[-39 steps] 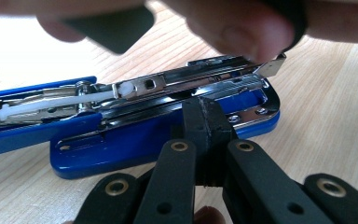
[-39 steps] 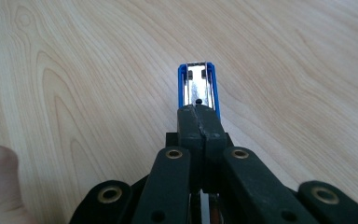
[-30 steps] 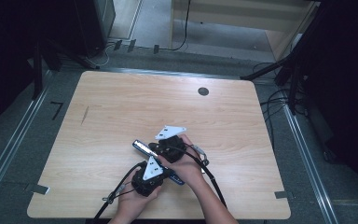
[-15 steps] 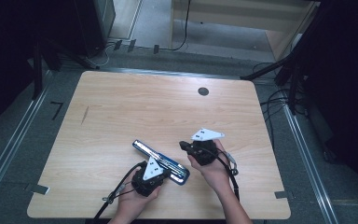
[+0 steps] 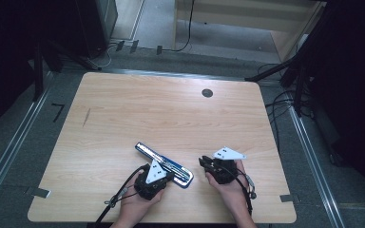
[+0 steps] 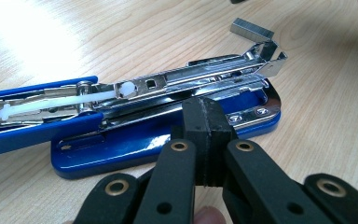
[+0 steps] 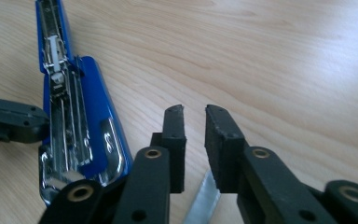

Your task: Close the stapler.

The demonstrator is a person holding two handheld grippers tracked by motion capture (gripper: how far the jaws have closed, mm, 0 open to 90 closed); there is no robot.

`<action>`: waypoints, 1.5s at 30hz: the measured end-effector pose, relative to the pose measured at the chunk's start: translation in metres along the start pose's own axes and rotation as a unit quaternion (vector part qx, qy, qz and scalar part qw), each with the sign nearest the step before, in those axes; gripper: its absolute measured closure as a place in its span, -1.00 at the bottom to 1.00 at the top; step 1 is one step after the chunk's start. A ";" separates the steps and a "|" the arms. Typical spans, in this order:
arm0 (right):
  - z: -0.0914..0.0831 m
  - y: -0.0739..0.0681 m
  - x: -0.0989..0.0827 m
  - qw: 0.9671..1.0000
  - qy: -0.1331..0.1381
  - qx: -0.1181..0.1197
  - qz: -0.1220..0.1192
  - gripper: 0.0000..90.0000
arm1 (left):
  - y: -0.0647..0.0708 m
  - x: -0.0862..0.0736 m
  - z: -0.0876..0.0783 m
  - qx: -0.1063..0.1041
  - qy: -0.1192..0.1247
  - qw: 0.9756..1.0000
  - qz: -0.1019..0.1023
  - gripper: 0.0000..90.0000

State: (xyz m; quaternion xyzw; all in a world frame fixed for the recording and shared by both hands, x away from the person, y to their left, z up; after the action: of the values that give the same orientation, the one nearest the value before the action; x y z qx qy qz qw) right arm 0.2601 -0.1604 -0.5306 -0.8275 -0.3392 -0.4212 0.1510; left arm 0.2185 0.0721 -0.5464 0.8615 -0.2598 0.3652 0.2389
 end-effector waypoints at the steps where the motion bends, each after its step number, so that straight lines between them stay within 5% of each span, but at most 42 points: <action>1: -0.002 0.000 -0.003 1.000 -0.001 -0.005 0.004 0.69 | 0.000 0.000 0.000 0.000 0.000 1.000 0.000 1.00; 20: -0.009 -0.009 -0.031 0.997 -0.016 -0.051 0.052 0.39 | -0.001 0.000 -0.001 0.000 -0.001 1.000 -0.003 1.00; 32: -0.004 -0.018 -0.036 0.998 -0.026 -0.055 0.032 0.38 | -0.002 0.000 -0.001 -0.003 -0.002 1.000 -0.005 1.00; 45: -0.007 -0.015 -0.041 0.998 -0.021 -0.055 0.009 0.71 | -0.003 0.000 -0.001 -0.007 -0.003 1.000 -0.010 1.00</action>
State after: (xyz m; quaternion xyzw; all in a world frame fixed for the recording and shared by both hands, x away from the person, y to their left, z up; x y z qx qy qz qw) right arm 0.2287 -0.1714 -0.5593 -0.8460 -0.3115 -0.4205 0.1021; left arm 0.2198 0.0751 -0.5463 0.8632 -0.2548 0.3585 0.2480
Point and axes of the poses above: each handheld gripper's, and its own axes: z roughly forward along the jaws, x roughly out of its top, y roughly to its right, the point moved 2 cm from there along z, roughly forward along the jaws, and after that the axes turned 13 degrees about -z, right-handed, at the moved point
